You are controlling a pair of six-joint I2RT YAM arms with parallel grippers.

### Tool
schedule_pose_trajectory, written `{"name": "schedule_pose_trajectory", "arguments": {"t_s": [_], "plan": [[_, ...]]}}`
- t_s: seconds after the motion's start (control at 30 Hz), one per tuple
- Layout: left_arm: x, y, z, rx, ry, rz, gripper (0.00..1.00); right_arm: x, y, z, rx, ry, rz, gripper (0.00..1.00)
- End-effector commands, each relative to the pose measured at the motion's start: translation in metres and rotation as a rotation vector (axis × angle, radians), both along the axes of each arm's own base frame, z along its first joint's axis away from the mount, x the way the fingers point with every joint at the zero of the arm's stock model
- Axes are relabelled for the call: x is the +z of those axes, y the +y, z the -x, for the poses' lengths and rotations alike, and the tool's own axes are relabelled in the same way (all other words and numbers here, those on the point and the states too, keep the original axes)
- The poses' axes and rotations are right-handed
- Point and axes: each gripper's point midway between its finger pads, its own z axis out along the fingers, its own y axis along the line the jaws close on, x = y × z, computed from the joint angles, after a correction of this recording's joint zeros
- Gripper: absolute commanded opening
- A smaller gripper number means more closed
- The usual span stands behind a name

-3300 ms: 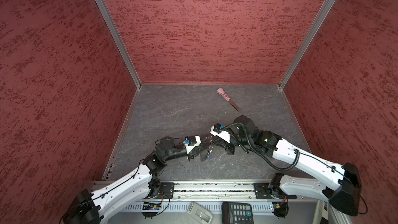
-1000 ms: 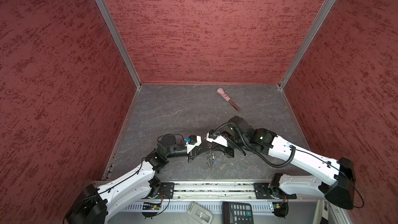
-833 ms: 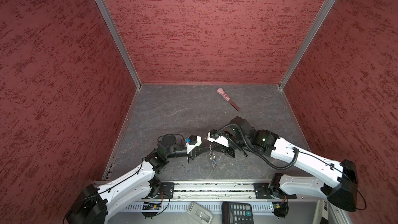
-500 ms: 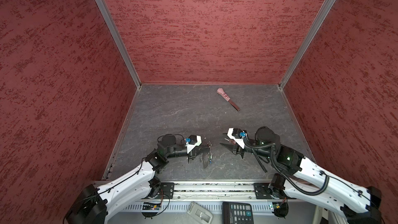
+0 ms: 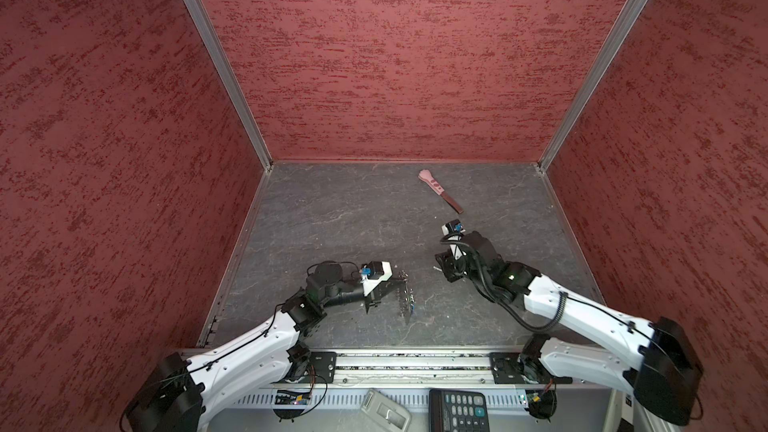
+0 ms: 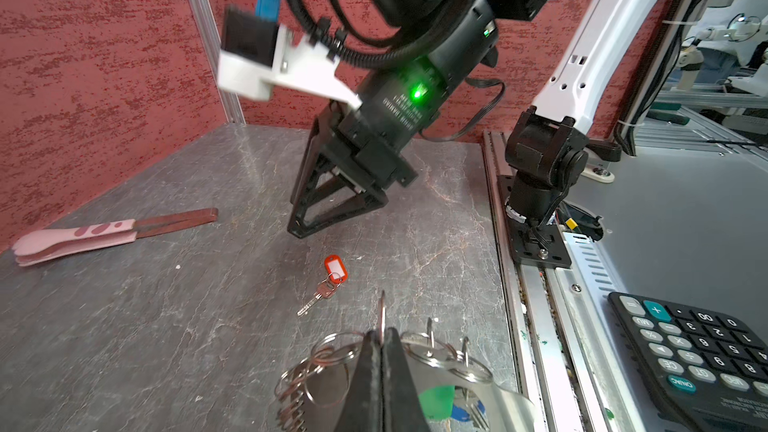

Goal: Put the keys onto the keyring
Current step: 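Release the ring and move the right gripper over the red-tag key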

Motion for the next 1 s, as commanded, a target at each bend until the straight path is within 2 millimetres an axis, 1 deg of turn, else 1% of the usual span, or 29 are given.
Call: {"name": "schedule_pose_trajectory", "arguments": {"t_s": [0.0,0.17,0.23,0.33,0.47,0.6,0.77,0.97], "plan": [[0.004,0.0,-0.002,0.012,-0.043,0.012,0.0,-0.028,-0.018,0.006,-0.148,0.193,-0.02,0.43],[0.001,-0.001,-0.003,0.007,-0.035,0.005,0.0,-0.053,-0.032,0.005,-0.245,0.281,-0.07,0.42],[0.001,-0.002,-0.002,0.0,-0.032,0.004,0.0,-0.059,-0.033,0.002,-0.262,0.295,-0.093,0.4],[0.001,-0.003,-0.002,-0.004,-0.029,0.002,0.0,-0.064,-0.029,0.0,-0.259,0.315,-0.114,0.37],[0.001,-0.003,-0.002,-0.002,-0.031,0.002,0.0,-0.072,-0.031,-0.004,-0.269,0.333,-0.071,0.35],[-0.001,-0.004,-0.003,-0.002,-0.029,-0.002,0.0,-0.076,-0.031,-0.007,-0.267,0.34,-0.048,0.34],[-0.002,-0.004,-0.004,0.0,-0.027,-0.004,0.0,-0.08,-0.028,-0.008,-0.257,0.353,-0.037,0.3],[-0.001,-0.004,-0.004,0.001,-0.031,-0.001,0.0,-0.08,-0.024,-0.011,-0.247,0.355,-0.04,0.27]]}}
